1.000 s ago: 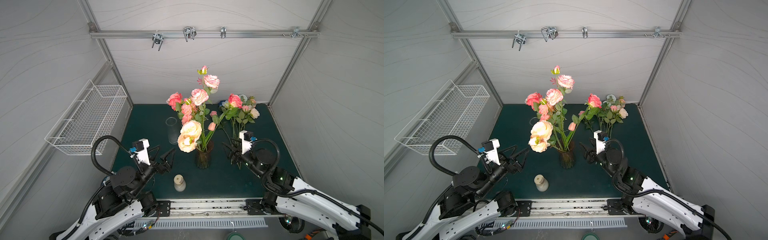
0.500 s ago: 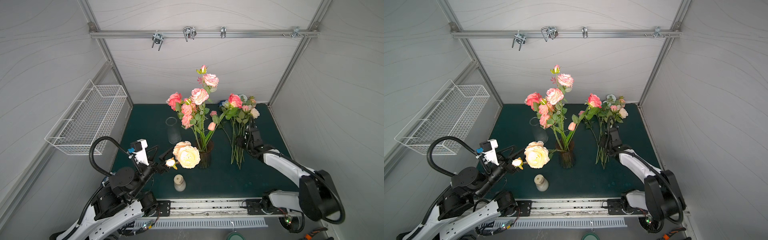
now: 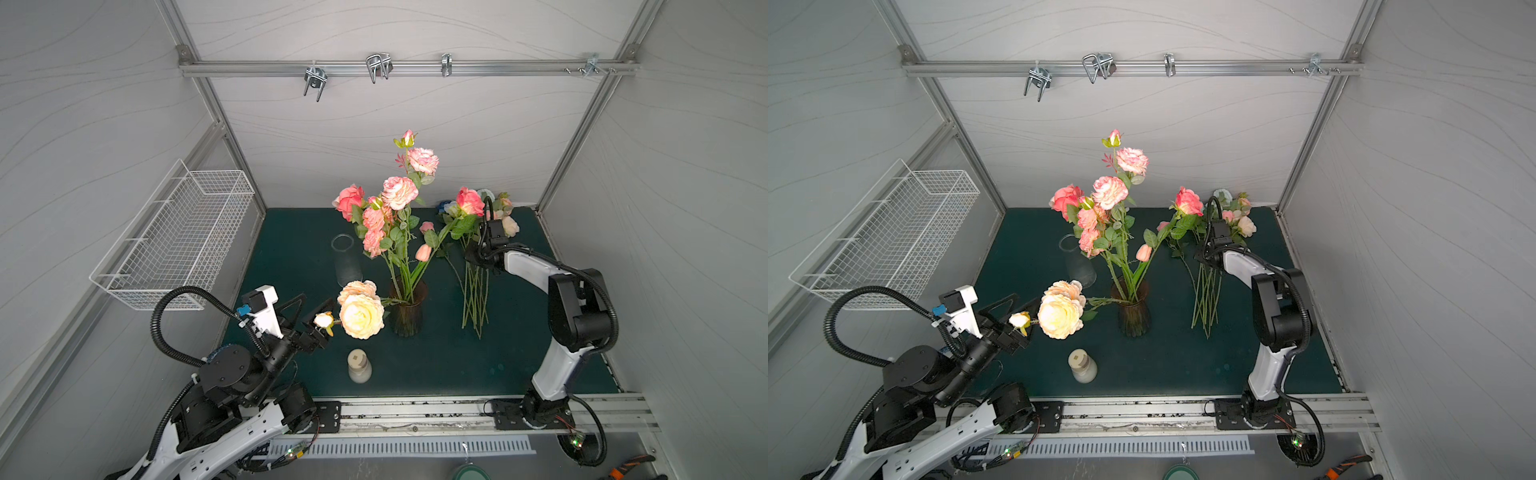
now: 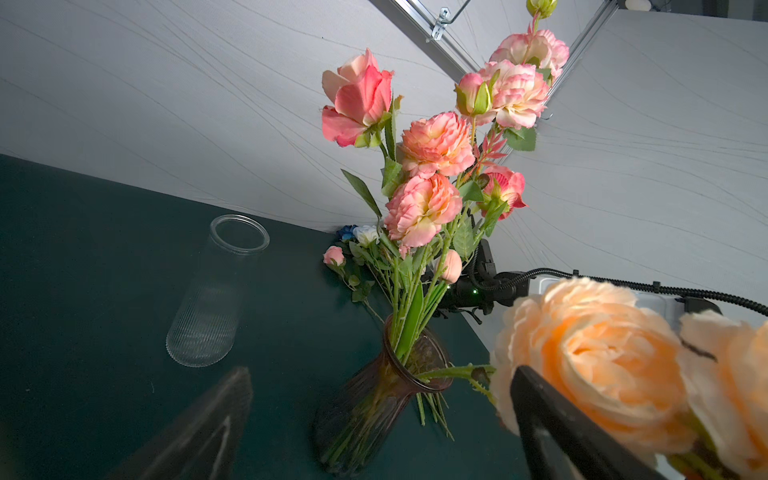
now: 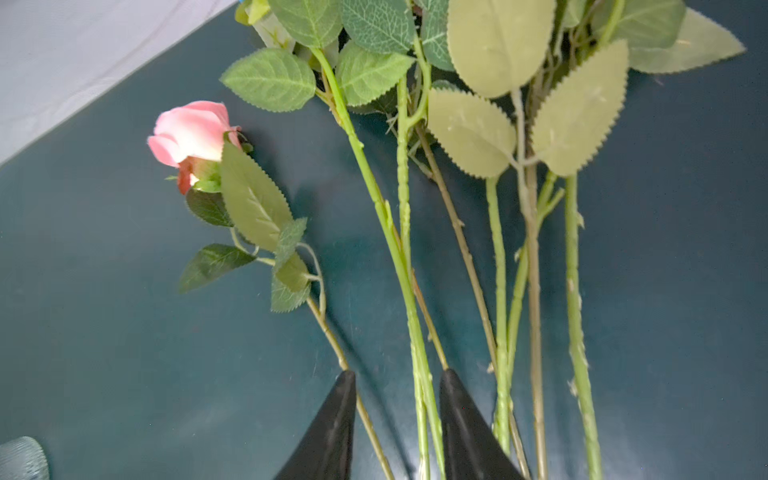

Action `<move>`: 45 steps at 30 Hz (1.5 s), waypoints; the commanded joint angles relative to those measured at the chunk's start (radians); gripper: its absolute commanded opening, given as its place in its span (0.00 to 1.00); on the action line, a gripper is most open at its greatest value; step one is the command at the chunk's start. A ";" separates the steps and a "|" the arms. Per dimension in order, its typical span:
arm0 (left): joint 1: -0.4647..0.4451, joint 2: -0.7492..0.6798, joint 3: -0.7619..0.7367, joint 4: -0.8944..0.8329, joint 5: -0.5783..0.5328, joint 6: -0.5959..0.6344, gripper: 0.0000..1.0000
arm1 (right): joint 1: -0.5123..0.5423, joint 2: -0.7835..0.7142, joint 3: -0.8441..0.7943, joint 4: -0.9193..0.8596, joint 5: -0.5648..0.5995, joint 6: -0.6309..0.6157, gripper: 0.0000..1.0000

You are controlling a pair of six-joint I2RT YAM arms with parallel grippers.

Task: Arrange the flowers into the vase
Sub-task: 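Open the right gripper and move it back to the flower pile, then grasp the white rose stem in the pile with the right gripper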

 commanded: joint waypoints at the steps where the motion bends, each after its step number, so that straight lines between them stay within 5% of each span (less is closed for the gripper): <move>1: -0.004 0.003 0.031 0.005 -0.018 0.001 0.99 | -0.015 0.046 0.070 -0.098 -0.009 -0.067 0.36; 9: -0.004 -0.001 0.027 0.013 -0.029 0.007 0.99 | -0.017 0.090 0.113 -0.178 -0.012 -0.091 0.32; 20: -0.004 -0.003 0.013 0.016 -0.030 0.002 0.99 | -0.001 -0.073 -0.140 -0.067 -0.020 -0.071 0.27; 35: -0.005 -0.013 0.018 0.002 -0.032 0.000 0.99 | 0.021 -0.060 -0.168 -0.066 -0.010 -0.078 0.23; 45: -0.004 -0.003 0.033 0.005 -0.030 0.008 0.99 | 0.029 -0.079 -0.171 -0.062 0.019 -0.080 0.06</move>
